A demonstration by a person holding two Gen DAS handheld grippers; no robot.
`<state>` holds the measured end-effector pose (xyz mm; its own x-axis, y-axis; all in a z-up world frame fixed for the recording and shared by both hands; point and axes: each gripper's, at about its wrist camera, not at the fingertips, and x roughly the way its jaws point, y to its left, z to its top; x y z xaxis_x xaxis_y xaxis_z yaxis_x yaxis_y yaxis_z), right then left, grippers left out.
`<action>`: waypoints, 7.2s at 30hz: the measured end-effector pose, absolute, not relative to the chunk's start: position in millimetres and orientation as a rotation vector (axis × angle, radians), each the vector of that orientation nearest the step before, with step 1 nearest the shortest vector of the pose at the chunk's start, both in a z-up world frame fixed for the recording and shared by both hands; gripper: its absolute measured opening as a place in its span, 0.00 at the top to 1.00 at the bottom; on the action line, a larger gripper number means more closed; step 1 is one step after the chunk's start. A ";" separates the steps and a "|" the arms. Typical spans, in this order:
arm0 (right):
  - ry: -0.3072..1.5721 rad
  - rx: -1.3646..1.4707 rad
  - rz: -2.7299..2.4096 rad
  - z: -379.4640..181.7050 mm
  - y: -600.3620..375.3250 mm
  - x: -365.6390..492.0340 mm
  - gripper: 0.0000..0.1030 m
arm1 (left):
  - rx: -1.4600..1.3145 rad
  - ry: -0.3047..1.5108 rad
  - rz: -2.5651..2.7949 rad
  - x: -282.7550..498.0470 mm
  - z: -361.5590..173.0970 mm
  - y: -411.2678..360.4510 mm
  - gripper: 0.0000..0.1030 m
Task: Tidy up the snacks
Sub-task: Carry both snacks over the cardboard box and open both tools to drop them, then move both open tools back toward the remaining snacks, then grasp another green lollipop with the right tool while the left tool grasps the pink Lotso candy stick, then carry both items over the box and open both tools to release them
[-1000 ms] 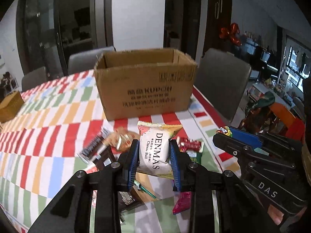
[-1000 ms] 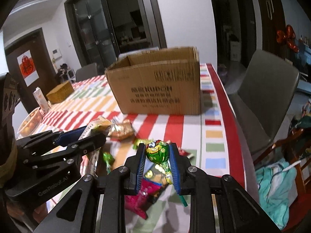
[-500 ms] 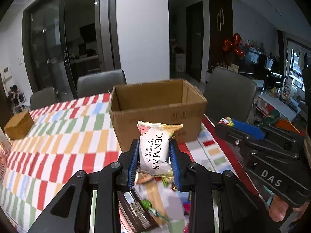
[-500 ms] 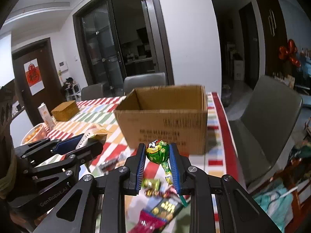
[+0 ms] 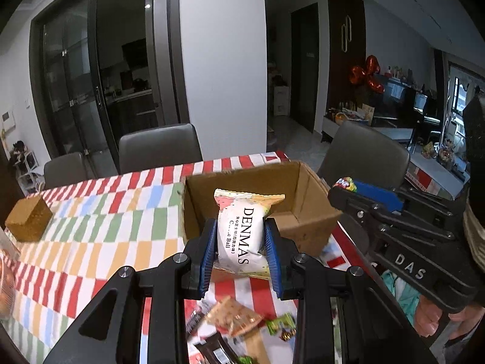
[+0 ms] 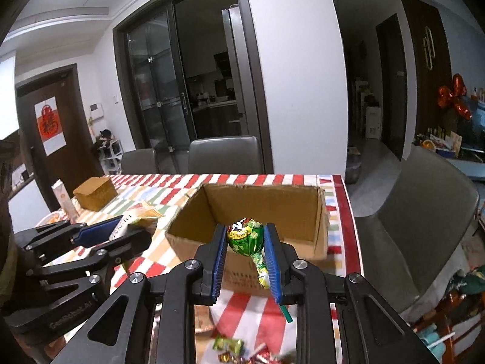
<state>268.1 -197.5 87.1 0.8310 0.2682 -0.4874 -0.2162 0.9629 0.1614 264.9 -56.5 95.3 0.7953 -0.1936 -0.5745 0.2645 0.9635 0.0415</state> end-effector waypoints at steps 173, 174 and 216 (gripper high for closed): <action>0.626 0.010 0.438 56.5 -144.6 213.8 0.74 | 0.030 0.635 -0.155 197.0 58.7 -1.5 0.70; 0.620 0.011 0.434 59.4 -146.2 216.2 0.74 | 0.032 0.627 -0.159 199.5 62.4 -3.1 0.70; 0.705 0.022 0.264 82.6 -201.2 374.1 0.74 | 0.091 0.734 -0.236 389.3 87.4 -60.3 0.70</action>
<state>374.1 -201.2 82.6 0.7297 0.2470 -0.6376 -0.2323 0.9666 0.1085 389.3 -60.3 87.4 0.7174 -0.1814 -0.6726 0.2451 0.9695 -0.0001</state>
